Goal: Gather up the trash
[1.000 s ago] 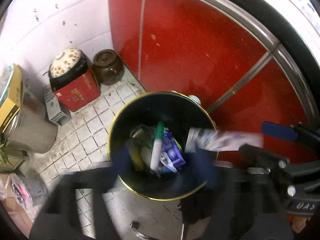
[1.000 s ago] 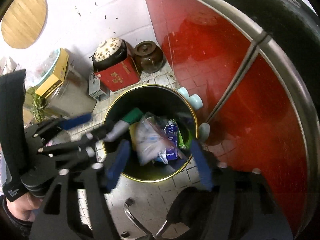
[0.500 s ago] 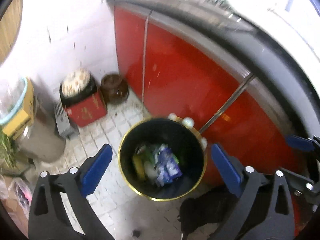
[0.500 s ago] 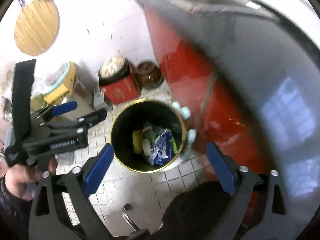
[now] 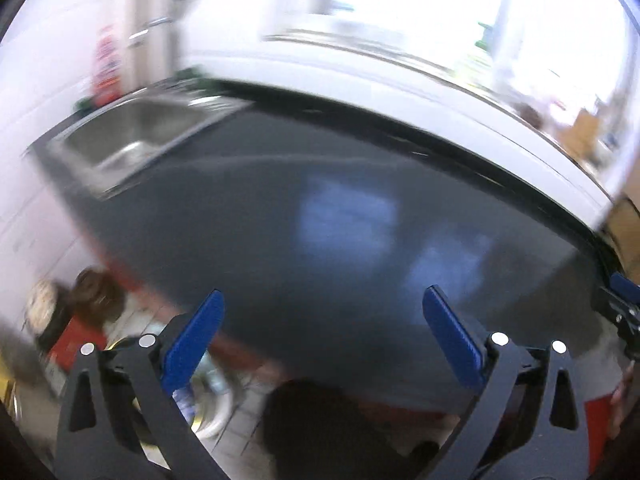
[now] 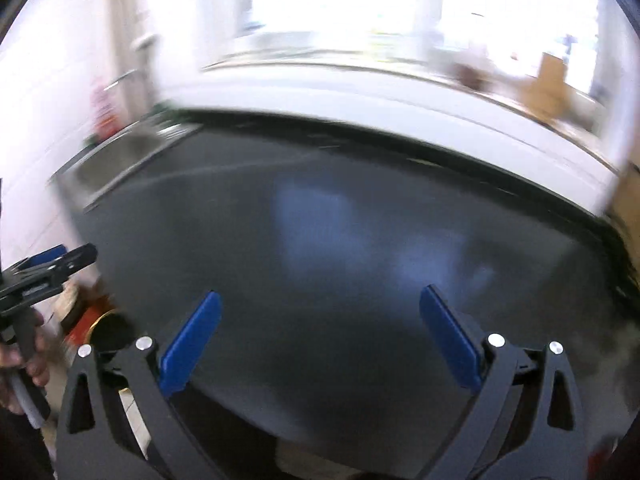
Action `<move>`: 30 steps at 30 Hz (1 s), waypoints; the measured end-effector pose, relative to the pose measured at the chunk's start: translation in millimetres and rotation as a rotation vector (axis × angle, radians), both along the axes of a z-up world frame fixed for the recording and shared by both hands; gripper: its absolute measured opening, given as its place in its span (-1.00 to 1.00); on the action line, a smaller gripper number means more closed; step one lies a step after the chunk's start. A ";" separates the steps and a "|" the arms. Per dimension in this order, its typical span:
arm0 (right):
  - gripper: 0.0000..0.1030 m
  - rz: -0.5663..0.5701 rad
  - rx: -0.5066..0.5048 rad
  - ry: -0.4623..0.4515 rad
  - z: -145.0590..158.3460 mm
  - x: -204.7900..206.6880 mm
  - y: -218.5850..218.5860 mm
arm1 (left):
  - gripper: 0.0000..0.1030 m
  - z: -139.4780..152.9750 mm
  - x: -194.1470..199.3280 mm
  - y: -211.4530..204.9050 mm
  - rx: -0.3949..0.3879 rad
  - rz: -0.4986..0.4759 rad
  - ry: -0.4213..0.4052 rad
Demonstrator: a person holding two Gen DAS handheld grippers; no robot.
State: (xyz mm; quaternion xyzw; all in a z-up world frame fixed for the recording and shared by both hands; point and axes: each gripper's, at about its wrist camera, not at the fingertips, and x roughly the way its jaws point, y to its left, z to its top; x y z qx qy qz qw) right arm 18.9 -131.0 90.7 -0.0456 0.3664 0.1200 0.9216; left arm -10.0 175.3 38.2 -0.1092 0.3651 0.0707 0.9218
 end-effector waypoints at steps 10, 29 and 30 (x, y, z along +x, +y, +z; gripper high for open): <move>0.86 -0.234 0.079 0.039 -20.6 -0.6 -136.8 | 0.87 -13.8 58.2 -142.5 0.050 -0.231 0.048; 0.86 -0.230 0.086 0.069 -33.8 -6.0 -143.9 | 0.87 -25.5 50.7 -144.1 0.086 -0.216 0.091; 0.86 -0.230 0.085 0.070 -33.5 -7.1 -143.1 | 0.87 -24.9 49.5 -144.0 0.085 -0.220 0.089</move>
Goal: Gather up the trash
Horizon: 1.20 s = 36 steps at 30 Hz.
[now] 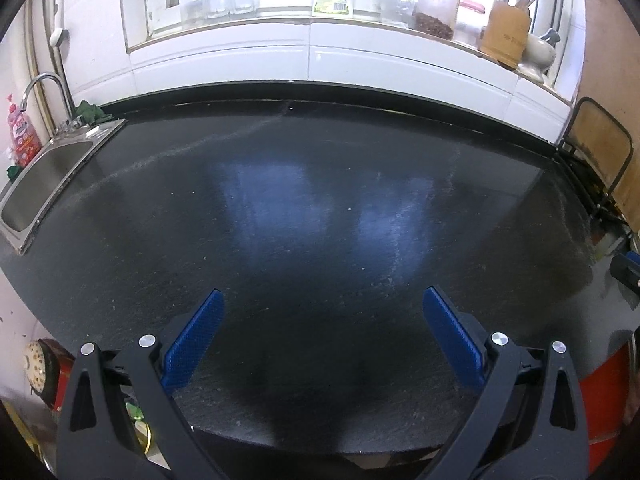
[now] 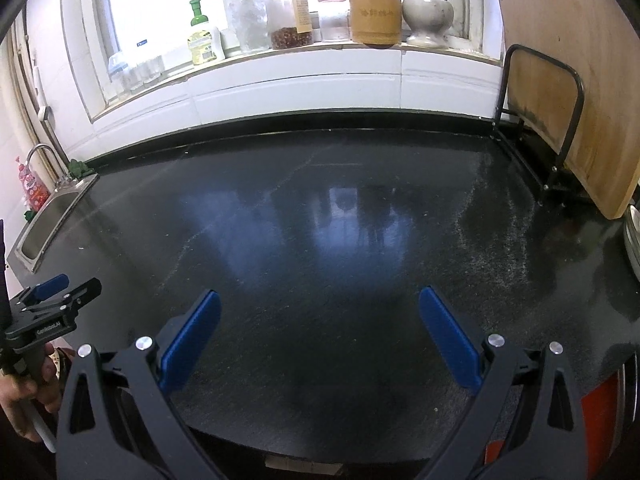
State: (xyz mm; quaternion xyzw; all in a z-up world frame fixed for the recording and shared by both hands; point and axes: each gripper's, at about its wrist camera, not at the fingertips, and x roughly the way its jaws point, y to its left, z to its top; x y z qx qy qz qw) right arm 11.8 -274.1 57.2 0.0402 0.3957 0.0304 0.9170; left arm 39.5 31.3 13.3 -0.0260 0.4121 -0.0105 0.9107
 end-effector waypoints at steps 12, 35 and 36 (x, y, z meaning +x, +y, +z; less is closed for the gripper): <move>0.86 0.009 -0.016 -0.013 5.6 -10.3 8.7 | 0.87 3.2 -4.9 1.8 -0.002 -0.016 -0.006; 0.86 0.017 -0.020 -0.010 7.1 -10.2 12.5 | 0.87 5.5 -6.8 2.3 0.003 -0.022 -0.005; 0.86 0.017 -0.021 -0.009 7.1 -10.0 12.4 | 0.87 5.5 -6.8 2.5 0.003 -0.021 -0.006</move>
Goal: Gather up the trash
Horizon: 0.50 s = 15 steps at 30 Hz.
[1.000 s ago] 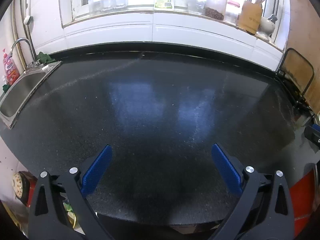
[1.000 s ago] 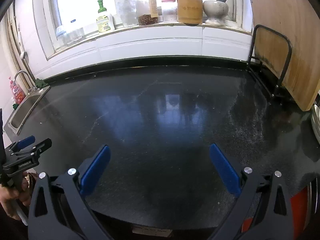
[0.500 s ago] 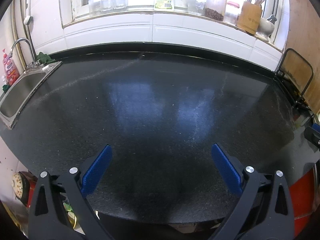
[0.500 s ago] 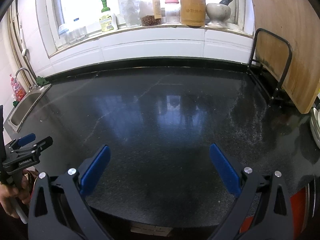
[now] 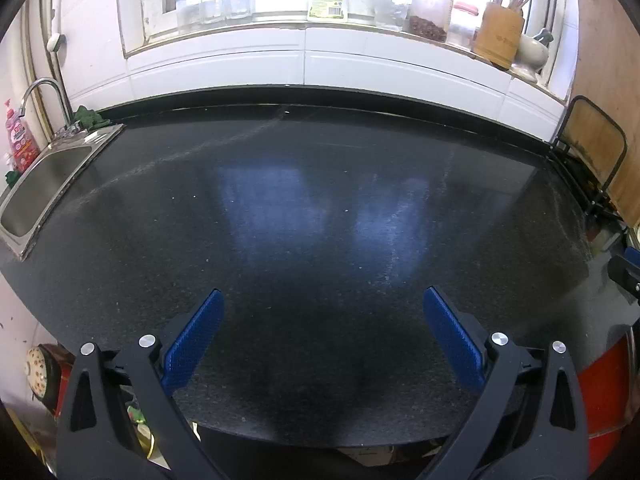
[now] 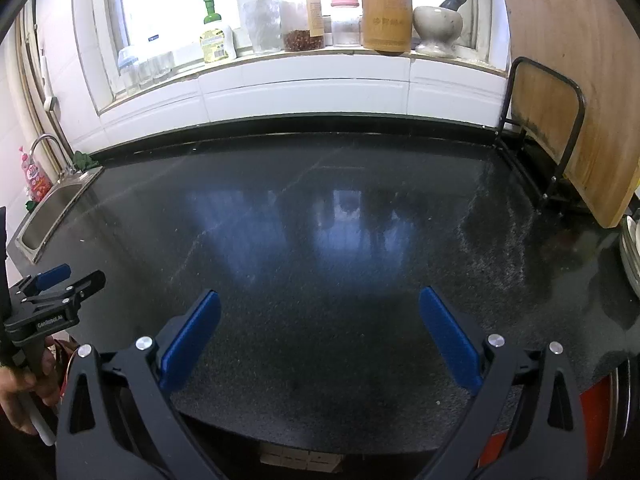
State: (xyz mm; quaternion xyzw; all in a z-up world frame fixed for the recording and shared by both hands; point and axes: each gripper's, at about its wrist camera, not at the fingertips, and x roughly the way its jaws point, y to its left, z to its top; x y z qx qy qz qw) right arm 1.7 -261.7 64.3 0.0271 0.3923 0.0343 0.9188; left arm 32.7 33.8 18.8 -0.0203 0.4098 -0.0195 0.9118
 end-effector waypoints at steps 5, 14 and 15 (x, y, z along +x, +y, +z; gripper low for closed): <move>0.86 0.008 -0.006 -0.002 -1.0 1.6 0.1 | 0.87 0.3 0.0 0.5 0.004 -0.002 0.001; 0.86 0.009 -0.008 0.000 -1.2 2.4 0.1 | 0.87 -1.2 2.2 0.2 0.003 0.006 0.006; 0.86 0.010 -0.007 0.001 -1.2 2.5 0.3 | 0.87 -1.4 1.9 0.3 0.002 0.004 0.007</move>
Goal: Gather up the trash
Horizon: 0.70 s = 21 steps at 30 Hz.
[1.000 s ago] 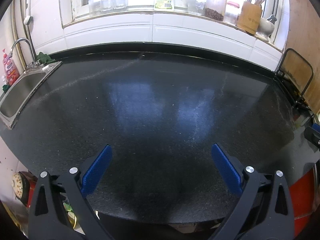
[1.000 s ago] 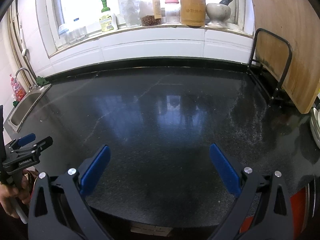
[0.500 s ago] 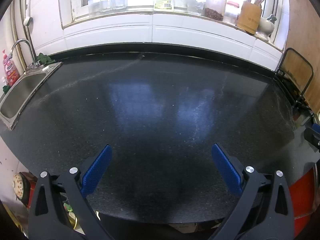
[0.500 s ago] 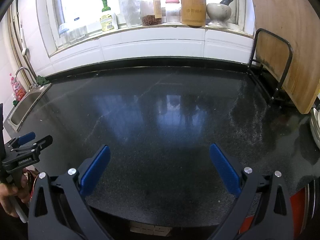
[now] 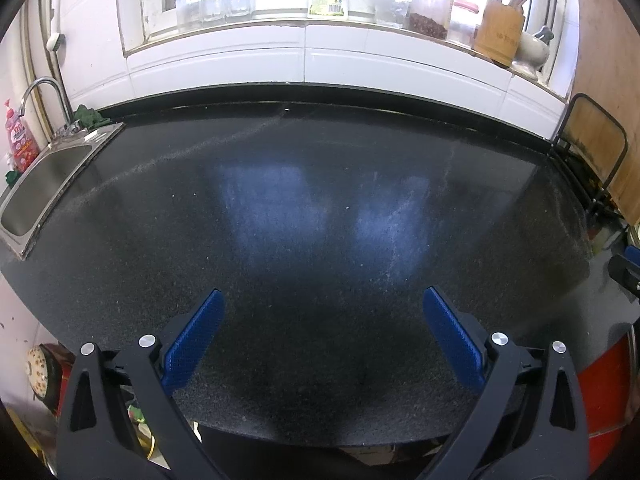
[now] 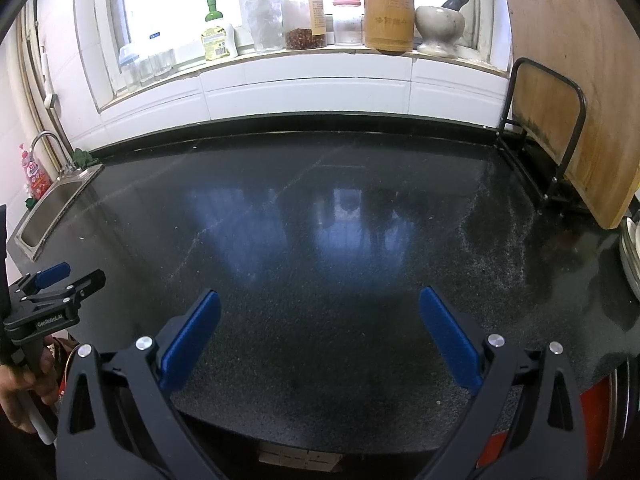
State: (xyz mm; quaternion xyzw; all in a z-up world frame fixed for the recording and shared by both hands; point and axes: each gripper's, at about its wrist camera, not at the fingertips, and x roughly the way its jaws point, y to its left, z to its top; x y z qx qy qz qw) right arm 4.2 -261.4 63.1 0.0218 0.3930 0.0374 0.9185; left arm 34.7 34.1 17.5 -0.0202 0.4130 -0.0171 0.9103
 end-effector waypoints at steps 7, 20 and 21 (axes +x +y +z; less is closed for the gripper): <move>0.86 -0.004 0.000 -0.002 0.4 -3.0 1.6 | 0.87 -1.1 0.6 -1.4 0.004 0.001 0.003; 0.86 0.001 -0.007 -0.002 0.2 -1.6 2.2 | 0.87 -2.7 0.1 -0.4 0.010 0.002 0.010; 0.86 0.002 -0.008 -0.002 0.1 -1.4 2.0 | 0.87 -3.0 0.3 -0.4 0.007 0.000 0.012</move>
